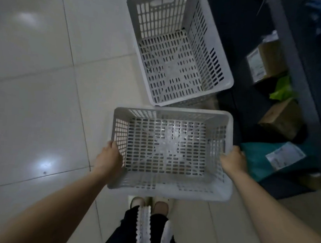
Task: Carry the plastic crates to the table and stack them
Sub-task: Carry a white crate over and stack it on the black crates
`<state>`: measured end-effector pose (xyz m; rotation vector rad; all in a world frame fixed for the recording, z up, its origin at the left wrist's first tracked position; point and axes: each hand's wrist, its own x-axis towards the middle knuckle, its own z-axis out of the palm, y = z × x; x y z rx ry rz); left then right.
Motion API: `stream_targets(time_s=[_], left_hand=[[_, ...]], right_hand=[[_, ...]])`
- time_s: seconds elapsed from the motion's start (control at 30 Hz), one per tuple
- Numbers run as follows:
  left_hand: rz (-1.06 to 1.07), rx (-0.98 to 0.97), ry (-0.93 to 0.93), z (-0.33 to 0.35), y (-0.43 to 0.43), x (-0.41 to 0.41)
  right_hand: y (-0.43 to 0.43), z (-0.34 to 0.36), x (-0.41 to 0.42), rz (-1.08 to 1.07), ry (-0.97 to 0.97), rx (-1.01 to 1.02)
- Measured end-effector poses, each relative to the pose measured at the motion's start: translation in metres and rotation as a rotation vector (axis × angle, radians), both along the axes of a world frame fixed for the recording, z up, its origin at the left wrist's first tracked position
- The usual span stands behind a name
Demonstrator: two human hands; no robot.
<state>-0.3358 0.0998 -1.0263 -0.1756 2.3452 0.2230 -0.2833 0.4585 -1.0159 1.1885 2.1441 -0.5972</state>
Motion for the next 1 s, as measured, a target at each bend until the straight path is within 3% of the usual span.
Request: stream_targets(time_s=[0.13,0.4,0.6,0.8,1.0], left_hand=[[0.203,0.039,-0.016,-0.033,-0.014,0.002],[0.466,0.131,-0.084,-0.061,-0.04,-0.015],[0.551,0.1,-0.029,-0.05,-0.058,-0.01],[0.696,0.137,0.156,0.014,-0.082,0.003],[0.752,0.219,0.337,0.159,-0.102,-0.028]], right_hand=[[0.004,-0.033,0.013,-0.097,-0.06,0.03],[0.03,-0.065,0.014,-0.219,-0.114,-0.141],[0.03,-0.051,0.019,-0.119,-0.048,-0.093],[0.008,-0.008,0.021,-0.046,0.109,-0.005],[-0.015,0.131,-0.01,-0.018,0.359,0.044]])
